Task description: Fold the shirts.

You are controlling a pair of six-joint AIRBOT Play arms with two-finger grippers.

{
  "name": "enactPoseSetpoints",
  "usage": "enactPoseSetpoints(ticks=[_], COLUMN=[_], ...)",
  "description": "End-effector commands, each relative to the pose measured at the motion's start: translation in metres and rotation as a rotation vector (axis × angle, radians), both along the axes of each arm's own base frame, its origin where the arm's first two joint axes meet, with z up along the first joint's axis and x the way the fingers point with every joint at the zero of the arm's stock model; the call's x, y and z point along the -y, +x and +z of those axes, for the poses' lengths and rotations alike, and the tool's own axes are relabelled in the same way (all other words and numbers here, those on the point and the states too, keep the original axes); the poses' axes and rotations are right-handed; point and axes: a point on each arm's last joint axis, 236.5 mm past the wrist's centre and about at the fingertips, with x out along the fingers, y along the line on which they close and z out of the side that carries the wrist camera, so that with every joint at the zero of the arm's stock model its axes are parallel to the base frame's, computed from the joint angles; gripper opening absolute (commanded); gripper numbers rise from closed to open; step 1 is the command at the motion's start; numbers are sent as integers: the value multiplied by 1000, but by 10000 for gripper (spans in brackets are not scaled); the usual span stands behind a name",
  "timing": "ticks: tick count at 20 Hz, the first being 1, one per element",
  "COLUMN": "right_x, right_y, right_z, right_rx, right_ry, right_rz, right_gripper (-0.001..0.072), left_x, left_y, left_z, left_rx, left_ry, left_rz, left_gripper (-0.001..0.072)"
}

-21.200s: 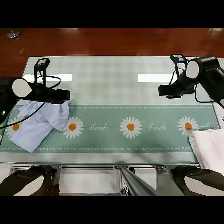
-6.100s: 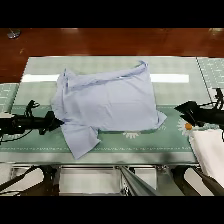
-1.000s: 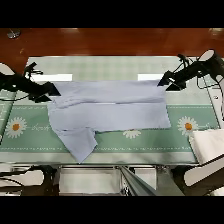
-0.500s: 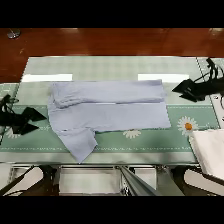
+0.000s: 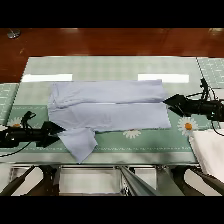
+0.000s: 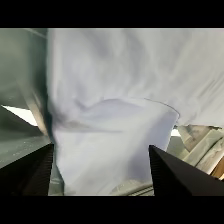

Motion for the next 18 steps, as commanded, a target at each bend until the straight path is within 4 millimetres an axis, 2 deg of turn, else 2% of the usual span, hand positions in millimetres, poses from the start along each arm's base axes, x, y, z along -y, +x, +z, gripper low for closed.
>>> enactPoseSetpoints(ticks=[1, 3, 5, 6, 7, 8, 10, 11, 16, 18], right_x=[-5, 11, 43, 58, 71, 76, 76, 69, 32, 26], right_y=[7, 13, 9, -3, -22, -43, -92, -107, -110, -89], right_z=[10, 21, 28, 21, 7, -10, -46, -58, -78, -78], right_rx=[29, 42, 28, -27, -125, -216, -402, -451, -469, -416], right_ry=[63, 71, 43, 18, -10, -65, -148, -151, -168, -156], right_rz=[-40, -74, -105, -123, -144, -121, -61, -41, 58, 26], right_gripper=[622, 622, 622, 621, 622, 622, 622, 622, 622, 622], left_x=[24, 44, 53, 53, 53, 53, 53, 53, 53, 53], left_y=[0, -6, -11, -12, -12, -12, -11, -11, -11, -11], left_z=[-8, -3, -2, -1, -1, -1, -1, -1, -1, -1], left_rx=[9, 18, 34, 34, 45, 53, 55, 56, 56, 56], left_ry=[17, -7, -14, -18, -18, -18, -14, -14, -14, -14], left_rz=[-59, -138, -201, -206, -218, -227, -224, -224, -224, -223], left_gripper=[700, 699, 695, 572, 148, 26, 26, 25, 26, 26])
